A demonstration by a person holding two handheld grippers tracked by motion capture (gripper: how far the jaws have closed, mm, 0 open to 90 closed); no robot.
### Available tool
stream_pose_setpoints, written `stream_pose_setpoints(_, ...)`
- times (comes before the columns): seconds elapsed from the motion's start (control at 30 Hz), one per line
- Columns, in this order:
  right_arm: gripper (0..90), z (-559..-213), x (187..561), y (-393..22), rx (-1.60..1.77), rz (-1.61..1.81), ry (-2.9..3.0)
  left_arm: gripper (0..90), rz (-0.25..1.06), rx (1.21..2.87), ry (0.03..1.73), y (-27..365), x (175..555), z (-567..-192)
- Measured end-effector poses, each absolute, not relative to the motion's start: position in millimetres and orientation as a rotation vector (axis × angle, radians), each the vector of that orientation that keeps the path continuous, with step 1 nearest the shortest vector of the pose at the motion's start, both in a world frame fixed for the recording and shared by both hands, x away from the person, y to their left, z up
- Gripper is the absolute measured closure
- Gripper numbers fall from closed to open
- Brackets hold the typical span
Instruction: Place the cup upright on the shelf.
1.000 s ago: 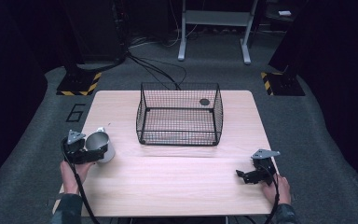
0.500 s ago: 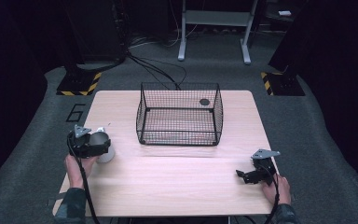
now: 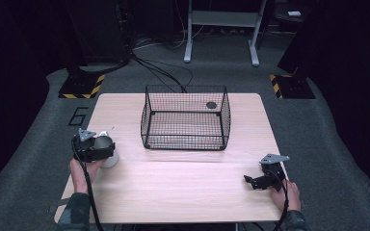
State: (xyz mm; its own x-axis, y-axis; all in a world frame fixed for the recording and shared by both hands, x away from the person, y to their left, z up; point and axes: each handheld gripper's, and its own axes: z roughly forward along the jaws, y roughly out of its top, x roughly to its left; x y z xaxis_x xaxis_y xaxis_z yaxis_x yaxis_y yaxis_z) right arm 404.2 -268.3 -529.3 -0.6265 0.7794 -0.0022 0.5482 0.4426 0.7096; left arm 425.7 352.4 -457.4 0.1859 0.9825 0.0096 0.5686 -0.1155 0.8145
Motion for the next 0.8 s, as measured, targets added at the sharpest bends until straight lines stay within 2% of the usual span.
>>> stream_pose_setpoints(0.8, 0.0, -529, 404, -268, 1.135, 0.985, 2.37, 6.3, 0.703, 1.821, 1.336, 351, 408, -444)
